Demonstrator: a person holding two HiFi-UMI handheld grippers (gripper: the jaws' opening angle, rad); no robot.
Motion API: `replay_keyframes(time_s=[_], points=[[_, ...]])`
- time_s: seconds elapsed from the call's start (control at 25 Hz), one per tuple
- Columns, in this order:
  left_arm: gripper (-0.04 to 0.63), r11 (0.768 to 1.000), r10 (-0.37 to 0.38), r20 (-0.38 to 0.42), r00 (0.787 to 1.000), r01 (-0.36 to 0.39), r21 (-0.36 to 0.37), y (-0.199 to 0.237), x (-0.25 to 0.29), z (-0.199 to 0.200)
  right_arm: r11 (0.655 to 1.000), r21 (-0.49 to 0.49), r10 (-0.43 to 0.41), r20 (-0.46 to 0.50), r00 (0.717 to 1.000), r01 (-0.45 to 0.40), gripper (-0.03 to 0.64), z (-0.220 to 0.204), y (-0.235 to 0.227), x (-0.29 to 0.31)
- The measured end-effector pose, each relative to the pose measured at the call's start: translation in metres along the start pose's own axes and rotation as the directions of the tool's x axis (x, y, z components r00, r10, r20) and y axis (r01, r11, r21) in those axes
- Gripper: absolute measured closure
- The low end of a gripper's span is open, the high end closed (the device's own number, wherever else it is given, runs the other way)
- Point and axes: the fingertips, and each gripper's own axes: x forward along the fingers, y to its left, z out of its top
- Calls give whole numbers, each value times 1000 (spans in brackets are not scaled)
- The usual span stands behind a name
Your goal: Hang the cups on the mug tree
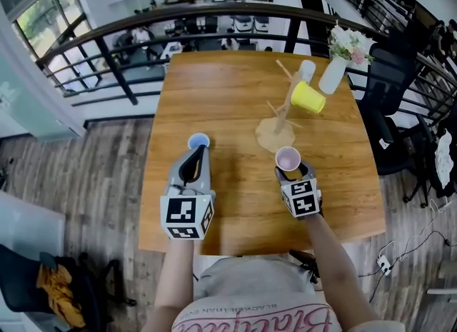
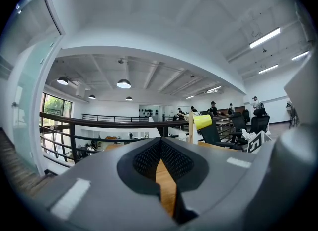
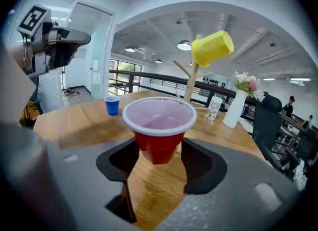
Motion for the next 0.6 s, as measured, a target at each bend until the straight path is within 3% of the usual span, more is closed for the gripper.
replay_keyframes(time_s=[0.28, 0.6], points=[[581, 1000, -17, -8, 1000, 17, 24, -2, 8, 3, 996, -28, -84, -73, 994, 82, 364, -2, -46, 9], [581, 1000, -9, -9, 1000, 10, 27, 3, 15, 3, 969, -190, -197, -200, 960, 160, 364, 0, -90, 23]])
